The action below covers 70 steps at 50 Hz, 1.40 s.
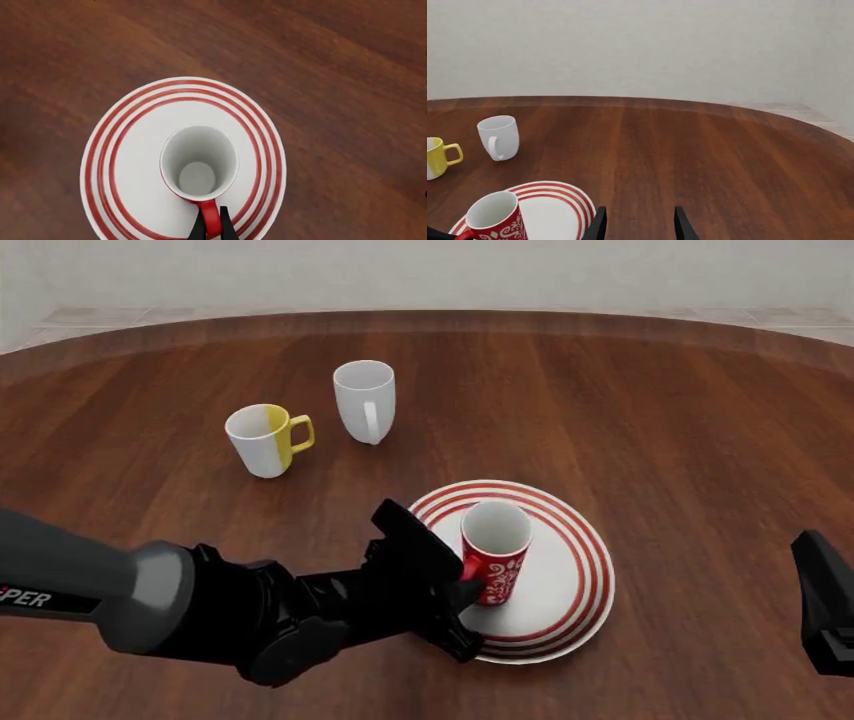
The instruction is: Pick up the red mug and put it on the plate
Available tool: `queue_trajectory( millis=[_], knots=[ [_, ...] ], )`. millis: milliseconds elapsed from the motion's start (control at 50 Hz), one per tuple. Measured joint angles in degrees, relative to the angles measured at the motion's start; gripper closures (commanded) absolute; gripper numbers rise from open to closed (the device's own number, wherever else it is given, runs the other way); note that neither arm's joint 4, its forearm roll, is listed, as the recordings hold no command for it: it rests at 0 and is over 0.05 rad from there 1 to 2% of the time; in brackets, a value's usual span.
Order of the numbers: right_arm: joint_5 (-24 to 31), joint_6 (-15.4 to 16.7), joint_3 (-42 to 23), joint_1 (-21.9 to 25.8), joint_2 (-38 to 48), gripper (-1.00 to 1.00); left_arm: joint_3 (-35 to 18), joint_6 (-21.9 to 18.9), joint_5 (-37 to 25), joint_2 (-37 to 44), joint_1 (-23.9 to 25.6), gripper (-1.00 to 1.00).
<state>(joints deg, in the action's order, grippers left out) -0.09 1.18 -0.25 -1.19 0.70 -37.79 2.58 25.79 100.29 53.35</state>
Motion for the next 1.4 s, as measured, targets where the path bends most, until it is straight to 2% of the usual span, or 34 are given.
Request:
queue_trajectory(
  millis=[140,160,900,1240,1400],
  knots=[
    [0.0,0.0,0.0,0.0,0.0,-1.0,0.1,-0.1,0.1,0.0,0.0,1.0],
    [0.0,0.0,0.0,0.0,0.0,-1.0,0.1,-0.2,0.1,0.0,0.0,-1.0],
    [0.0,0.1,0.0,0.1,0.0,-1.0,0.7,-1.0,0.0,-1.2,0.3,-1.0],
    [0.0,0.4,0.0,0.3,-0.1,-1.0,3.5,-1.5,-5.4,-12.8,0.4,-1.0],
    [0.0,0.5,0.0,0.3,-0.2,-1.0,5.4,-2.0,-10.3,-21.9,-0.2,-1.0]
  ],
)
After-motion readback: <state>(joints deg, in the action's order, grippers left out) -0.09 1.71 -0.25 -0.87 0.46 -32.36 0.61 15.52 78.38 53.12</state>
